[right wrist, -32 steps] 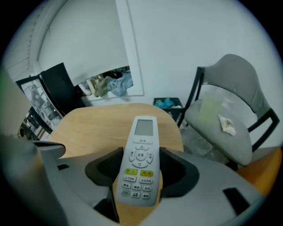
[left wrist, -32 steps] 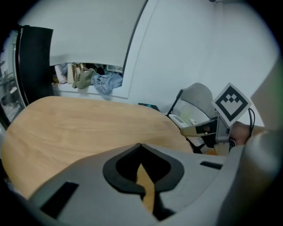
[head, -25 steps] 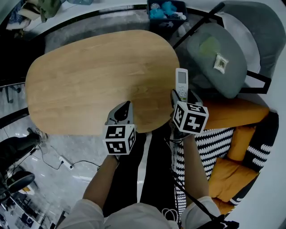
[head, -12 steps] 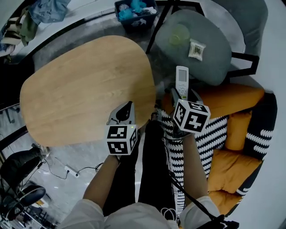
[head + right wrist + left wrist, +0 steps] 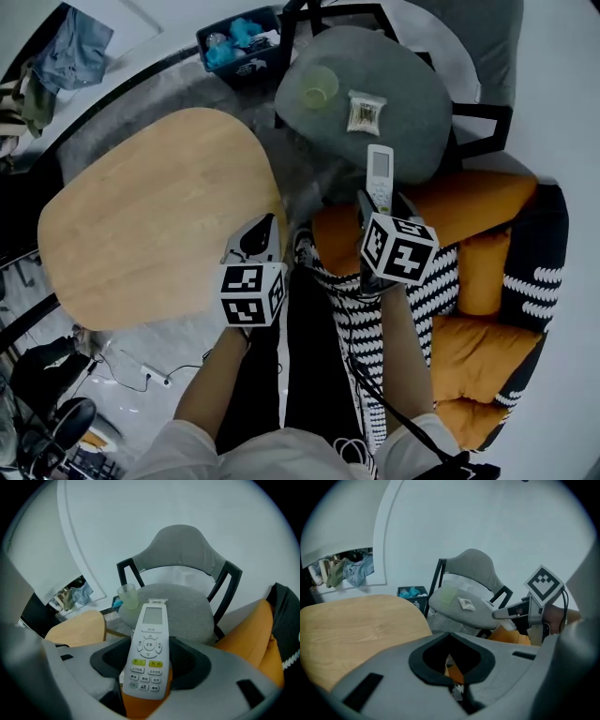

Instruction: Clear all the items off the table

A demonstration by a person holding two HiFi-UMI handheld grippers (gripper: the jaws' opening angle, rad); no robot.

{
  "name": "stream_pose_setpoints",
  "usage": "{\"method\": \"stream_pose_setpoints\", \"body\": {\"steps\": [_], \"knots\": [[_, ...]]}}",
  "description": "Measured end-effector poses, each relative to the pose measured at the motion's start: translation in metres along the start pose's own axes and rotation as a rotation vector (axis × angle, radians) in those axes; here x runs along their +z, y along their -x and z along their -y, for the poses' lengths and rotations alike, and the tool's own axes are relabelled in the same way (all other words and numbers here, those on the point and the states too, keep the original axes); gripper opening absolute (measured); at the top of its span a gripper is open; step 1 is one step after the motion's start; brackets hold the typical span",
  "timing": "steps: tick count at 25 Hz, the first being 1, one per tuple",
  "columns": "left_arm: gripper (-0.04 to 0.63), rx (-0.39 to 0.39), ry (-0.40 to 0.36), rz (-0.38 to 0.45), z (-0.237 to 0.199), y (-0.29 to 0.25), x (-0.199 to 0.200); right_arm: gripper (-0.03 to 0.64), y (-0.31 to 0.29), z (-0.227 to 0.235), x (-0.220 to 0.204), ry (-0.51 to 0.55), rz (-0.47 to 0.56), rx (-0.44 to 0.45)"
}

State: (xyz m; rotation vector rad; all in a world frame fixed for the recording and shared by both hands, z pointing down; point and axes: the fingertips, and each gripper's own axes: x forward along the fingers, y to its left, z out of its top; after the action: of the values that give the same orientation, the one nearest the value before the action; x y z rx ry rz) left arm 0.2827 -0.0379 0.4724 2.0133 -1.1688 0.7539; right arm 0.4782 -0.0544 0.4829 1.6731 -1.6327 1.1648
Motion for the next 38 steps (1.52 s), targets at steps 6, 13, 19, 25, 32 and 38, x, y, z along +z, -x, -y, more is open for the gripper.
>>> {"method": "stream_pose_setpoints", "body": {"steps": [6,13,19,25,32,38], "knots": [[0.0,-0.014,-0.037,-0.026,0.024,-0.029,0.007,0.273,-0.016,0.034,0.007,-0.045,0.002,-0.001],[0.0,-0.029,-0.066,-0.028,0.04,-0.058,0.034,0.272,-0.044,0.07,0.025,-0.116,0.004,-0.01],[0.0,-0.008,-0.037,-0.029,0.032,-0.079,0.058,0.273,-0.072,0.089,0.056,-0.118,-0.01,-0.024],[0.0,0.018,0.0,-0.039,0.015,-0.096,0.067,0.273,-0.104,0.106,0.084,-0.101,-0.017,-0.048],[0.0,0.034,0.029,-0.062,0.001,-0.114,0.062,0.273,-0.133,0.122,0.098,-0.062,-0.039,-0.085],[0.0,0.041,0.043,-0.086,-0.004,-0.122,0.055,0.273,-0.146,0.132,0.103,-0.052,-0.054,-0.105]]}}
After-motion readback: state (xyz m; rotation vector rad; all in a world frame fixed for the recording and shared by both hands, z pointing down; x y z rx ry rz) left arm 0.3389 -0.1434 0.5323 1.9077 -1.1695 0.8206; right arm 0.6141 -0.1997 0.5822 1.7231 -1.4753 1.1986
